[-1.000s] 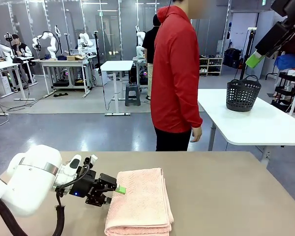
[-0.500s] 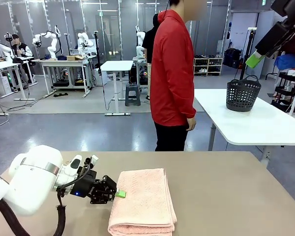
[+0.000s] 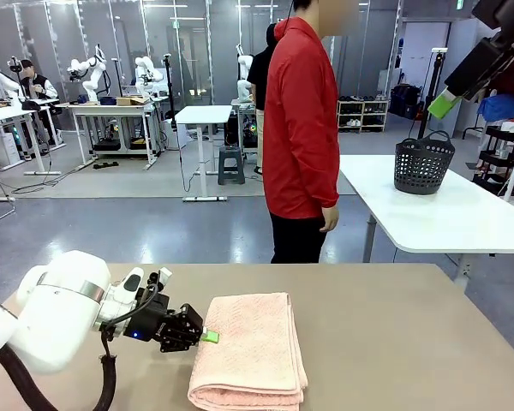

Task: Fold the towel.
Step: Pick up the 100 cm Hotel Towel and place it on the left side of the table.

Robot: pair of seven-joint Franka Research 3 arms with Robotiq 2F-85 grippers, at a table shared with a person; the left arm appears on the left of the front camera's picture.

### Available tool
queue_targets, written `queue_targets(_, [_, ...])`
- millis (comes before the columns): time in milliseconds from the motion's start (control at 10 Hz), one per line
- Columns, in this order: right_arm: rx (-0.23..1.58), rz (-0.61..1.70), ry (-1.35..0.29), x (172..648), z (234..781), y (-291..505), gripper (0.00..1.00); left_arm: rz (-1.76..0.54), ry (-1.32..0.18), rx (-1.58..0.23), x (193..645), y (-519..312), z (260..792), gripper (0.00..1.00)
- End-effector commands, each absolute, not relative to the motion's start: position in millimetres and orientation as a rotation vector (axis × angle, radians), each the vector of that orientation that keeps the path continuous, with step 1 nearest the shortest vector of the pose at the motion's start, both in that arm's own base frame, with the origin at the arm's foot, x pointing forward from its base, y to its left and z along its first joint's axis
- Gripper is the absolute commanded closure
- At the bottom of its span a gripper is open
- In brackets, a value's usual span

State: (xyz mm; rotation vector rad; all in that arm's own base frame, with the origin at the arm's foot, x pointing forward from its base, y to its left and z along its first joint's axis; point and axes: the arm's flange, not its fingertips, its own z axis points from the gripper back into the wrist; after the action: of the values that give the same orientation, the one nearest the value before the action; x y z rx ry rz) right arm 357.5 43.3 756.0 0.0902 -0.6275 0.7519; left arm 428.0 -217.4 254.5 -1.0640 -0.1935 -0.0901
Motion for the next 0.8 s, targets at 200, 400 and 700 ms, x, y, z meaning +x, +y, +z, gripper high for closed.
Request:
queue_targets(200, [0.089,0.756,-0.625,356,756,42,0.0,-0.088,-0.193,-1.067,428,-217,254,1.0])
queue_targets(400, [0.089,0.756,-0.625,356,756,42,0.0,-0.088,-0.193,-1.067,428,-217,254,1.0])
queue_targets(700, [0.089,0.756,-0.625,356,756,42,0.0,-0.157,-0.179,-1.086,452,-187,276,0.89])
